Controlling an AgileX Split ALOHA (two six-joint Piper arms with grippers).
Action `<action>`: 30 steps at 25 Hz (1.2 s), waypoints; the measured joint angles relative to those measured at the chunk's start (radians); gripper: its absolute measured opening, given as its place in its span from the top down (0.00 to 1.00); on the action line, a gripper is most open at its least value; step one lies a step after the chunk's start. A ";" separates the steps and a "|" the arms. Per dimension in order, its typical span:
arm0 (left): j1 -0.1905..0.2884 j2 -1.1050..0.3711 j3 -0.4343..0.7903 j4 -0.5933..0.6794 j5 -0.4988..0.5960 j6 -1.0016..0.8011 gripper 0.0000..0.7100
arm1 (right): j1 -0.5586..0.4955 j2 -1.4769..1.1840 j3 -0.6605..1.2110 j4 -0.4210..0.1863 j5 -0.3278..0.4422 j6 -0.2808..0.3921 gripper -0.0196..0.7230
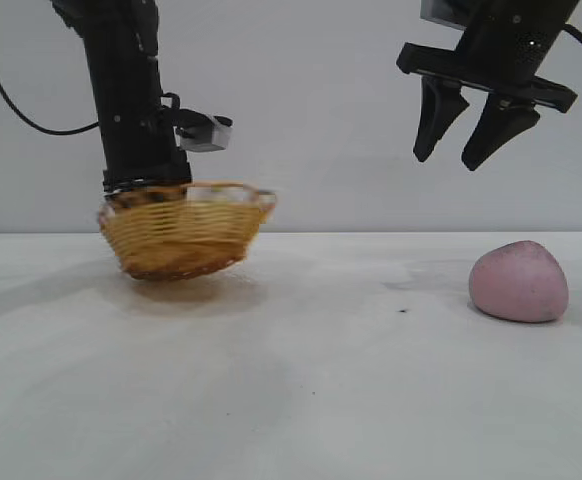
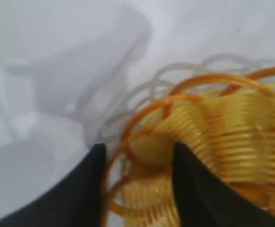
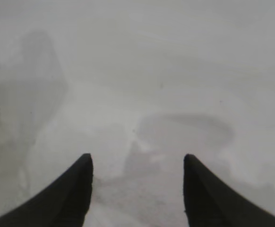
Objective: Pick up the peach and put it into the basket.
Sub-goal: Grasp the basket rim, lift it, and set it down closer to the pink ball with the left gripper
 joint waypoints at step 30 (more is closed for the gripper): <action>-0.004 -0.343 0.421 -0.256 -0.073 -0.596 1.00 | -0.002 0.000 0.000 -0.025 -0.027 0.000 0.49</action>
